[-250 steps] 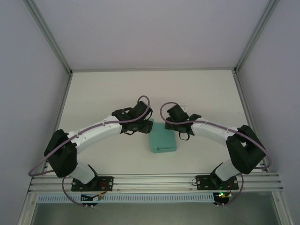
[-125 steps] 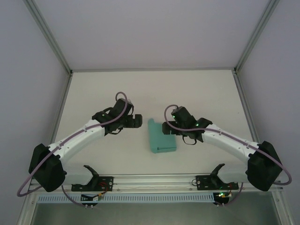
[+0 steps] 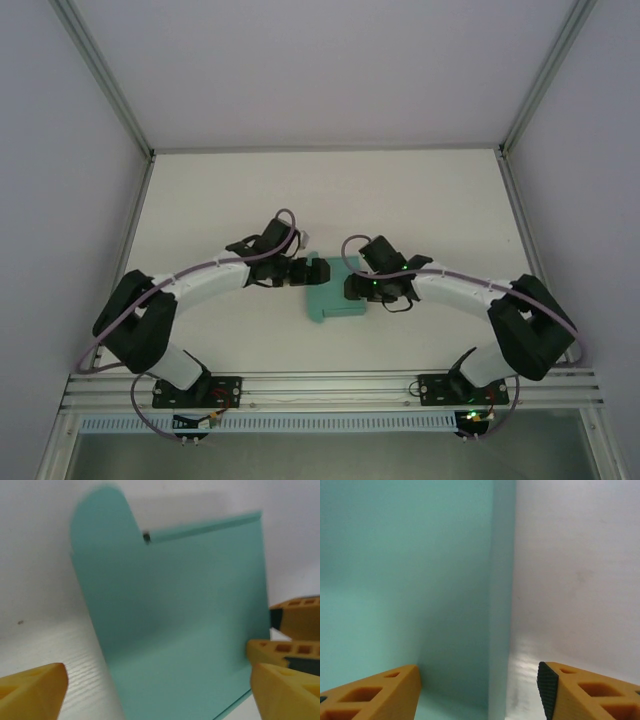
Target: Assemble paper box
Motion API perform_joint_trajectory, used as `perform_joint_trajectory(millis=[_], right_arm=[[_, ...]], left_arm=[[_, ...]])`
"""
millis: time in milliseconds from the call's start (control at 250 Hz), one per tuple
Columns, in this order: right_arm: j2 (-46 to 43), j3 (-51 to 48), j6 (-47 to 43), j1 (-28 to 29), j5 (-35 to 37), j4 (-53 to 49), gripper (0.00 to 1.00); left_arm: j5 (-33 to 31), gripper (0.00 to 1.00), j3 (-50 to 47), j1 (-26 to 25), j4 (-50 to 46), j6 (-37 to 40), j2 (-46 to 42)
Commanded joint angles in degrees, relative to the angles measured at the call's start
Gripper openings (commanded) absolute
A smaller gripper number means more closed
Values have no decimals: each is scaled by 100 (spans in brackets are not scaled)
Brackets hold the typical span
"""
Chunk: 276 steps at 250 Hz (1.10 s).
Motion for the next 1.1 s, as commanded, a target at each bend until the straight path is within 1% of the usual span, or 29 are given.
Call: perform_joint_trajectory(millis=[0, 108, 220, 323, 427, 511, 571, 627, 735, 807, 950, 1046, 1098], right_arm=[[365, -225, 45, -131, -271, 363, 63], [390, -389, 80, -193, -444, 724, 63], [393, -498, 65, -338, -620, 895, 63], [312, -635, 75, -413, -800, 1156, 63], [38, -853, 255, -569, -1000, 1551, 68], [-144, -1044, 489, -774, -1400, 2053, 73], [-204, -1068, 560, -859, -1656, 2231, 76], [-243, -1034, 589, -879, -1750, 2270, 79], [-161, -928, 675, -936, -1878, 2235, 85], [-41, -884, 763, -995, -2036, 2294, 86], [148, -879, 1001, -1045, -2322, 2593, 88], [149, -839, 990, -1054, -2331, 2566, 88], [172, -809, 979, -1059, -2364, 2556, 89]], left_arm=[[178, 86, -175, -22, 203, -252, 195], [130, 79, -259, -14, 315, -366, 416], [151, 74, -275, -15, 541, -445, 663], [247, 64, -278, -12, 799, -528, 831], [96, 51, -316, 3, 808, -658, 950], [71, 45, -412, 51, 843, -781, 1029], [155, 42, -521, 101, 957, -858, 1059], [165, 35, -638, 166, 1043, -934, 1035], [189, 32, -825, 287, 1165, -1022, 963], [291, 27, -983, 400, 1354, -1105, 929], [691, 24, -1406, 686, 1906, -1250, 901], [655, 22, -1505, 712, 1927, -1146, 785], [680, 20, -1635, 734, 2132, -1164, 702]])
